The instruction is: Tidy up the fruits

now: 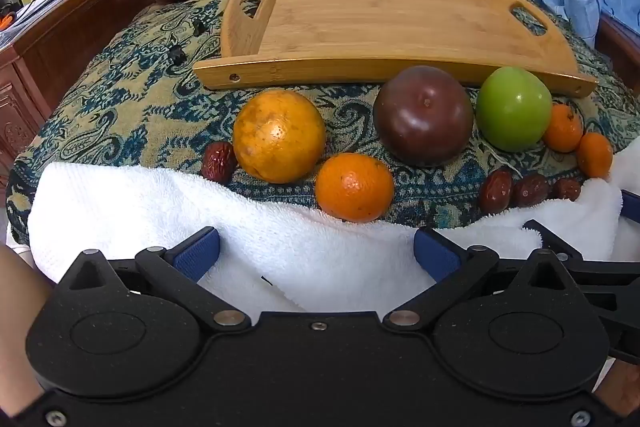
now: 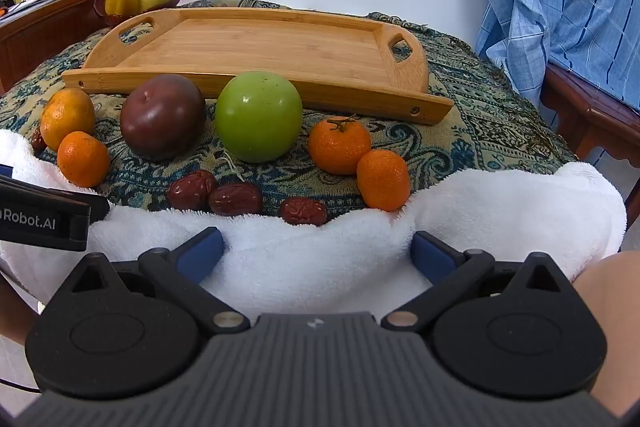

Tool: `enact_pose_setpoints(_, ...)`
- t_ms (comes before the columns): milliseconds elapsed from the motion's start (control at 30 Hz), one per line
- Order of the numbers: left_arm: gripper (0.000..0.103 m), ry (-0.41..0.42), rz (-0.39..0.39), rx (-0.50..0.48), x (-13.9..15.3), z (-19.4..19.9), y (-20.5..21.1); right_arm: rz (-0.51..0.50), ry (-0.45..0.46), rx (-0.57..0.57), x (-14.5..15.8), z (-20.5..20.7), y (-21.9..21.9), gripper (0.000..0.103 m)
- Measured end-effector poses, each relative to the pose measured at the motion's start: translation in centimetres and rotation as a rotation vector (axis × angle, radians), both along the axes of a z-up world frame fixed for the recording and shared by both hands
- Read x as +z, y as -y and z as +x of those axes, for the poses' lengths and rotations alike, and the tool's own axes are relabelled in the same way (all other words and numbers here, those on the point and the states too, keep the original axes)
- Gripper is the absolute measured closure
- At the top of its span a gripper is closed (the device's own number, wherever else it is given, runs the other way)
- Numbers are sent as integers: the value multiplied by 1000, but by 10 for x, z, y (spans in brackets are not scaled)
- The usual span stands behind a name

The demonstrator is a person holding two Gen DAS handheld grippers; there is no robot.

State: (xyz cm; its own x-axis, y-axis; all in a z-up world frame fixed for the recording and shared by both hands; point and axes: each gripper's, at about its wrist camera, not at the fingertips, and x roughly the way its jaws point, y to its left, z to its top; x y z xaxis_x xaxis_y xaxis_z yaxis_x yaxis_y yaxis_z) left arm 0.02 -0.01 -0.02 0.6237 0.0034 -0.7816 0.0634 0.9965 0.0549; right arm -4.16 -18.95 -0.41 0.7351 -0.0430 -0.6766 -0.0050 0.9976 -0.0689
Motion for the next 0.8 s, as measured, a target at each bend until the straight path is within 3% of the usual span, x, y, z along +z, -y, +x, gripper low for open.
enact_pose_setpoints(800, 0, -3, -1, -1, 0, 0, 0, -1, -8, 2, 1, 0, 0, 0)
